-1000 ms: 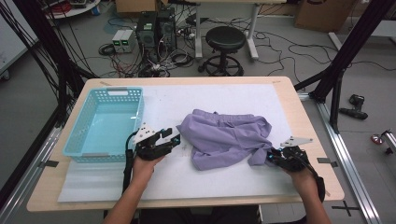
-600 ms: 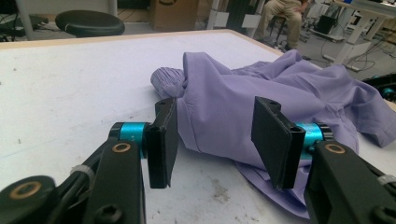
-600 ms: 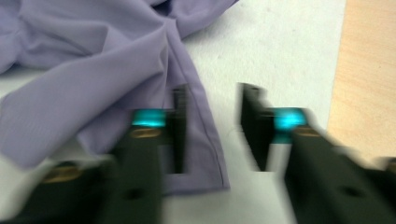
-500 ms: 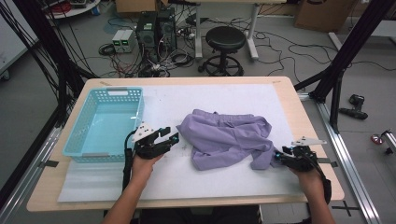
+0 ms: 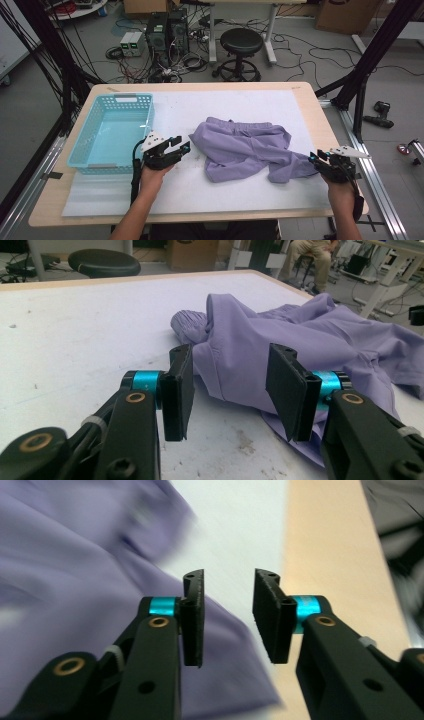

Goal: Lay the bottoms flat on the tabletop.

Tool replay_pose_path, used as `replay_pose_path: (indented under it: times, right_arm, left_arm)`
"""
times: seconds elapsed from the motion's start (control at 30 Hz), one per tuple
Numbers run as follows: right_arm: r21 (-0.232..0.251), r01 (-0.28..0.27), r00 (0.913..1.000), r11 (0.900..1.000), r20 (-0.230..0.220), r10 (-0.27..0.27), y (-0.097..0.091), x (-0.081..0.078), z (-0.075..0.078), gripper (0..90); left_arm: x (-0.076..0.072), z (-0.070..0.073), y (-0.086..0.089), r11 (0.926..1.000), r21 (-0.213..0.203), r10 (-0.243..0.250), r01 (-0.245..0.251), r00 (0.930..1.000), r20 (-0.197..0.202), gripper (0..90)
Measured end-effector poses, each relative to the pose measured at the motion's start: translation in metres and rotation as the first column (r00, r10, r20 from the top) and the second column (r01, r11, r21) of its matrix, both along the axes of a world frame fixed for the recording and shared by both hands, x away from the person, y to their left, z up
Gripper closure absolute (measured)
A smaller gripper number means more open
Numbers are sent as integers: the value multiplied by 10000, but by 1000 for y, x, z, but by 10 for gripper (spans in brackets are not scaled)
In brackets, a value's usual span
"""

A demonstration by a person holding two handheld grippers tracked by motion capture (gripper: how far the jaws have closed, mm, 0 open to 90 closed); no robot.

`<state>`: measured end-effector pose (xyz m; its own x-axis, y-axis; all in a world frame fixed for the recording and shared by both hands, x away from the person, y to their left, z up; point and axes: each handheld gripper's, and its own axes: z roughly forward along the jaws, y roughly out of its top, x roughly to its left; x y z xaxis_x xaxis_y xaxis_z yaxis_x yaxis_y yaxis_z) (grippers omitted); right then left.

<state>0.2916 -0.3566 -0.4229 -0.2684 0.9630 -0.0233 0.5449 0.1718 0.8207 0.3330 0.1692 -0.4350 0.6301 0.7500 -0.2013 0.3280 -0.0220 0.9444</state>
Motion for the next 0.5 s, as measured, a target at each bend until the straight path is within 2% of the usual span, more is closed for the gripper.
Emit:
replay_pose_path:
  times: [0.03,0.07,0.13,0.17,0.27,0.3,0.37,0.4,0.5]
  right_arm:
    - [239,-330,9990,9992,325,322,7,0,4,628]
    - [334,-486,9981,9983,405,472,10,0,6,615]
    - [665,-1435,9867,9874,869,1376,30,2,11,571]
    - [731,-1717,9820,9824,925,1647,36,3,11,555]
    - [1183,-2839,9576,9515,855,2751,66,11,10,517]
    - [1170,-3239,9456,9388,723,3172,78,15,8,510]
    - [1007,-4045,9145,9090,455,4020,103,21,3,507]
    - [919,-4434,8961,8916,248,4431,116,24,0,499]
    - [877,-5464,8335,8329,-409,5511,150,29,-9,474]
  left_arm:
    - [0,0,0,10000,-3,19,-19,10000,24,541]
    - [0,1,1,10000,-56,59,-59,10000,57,540]
    - [1,1,2,9999,-95,71,-71,9999,82,541]
    - [1,1,2,10000,-90,42,-41,10000,73,541]
    - [3,2,1,10000,-97,20,-19,10000,86,542]
    - [3,2,2,9999,-127,41,-40,9999,95,547]
    - [5,3,3,9998,-142,112,-110,9998,133,550]
    - [5,3,3,9998,-156,141,-139,9998,139,556]
    - [7,2,3,9998,-134,163,-162,9998,81,556]
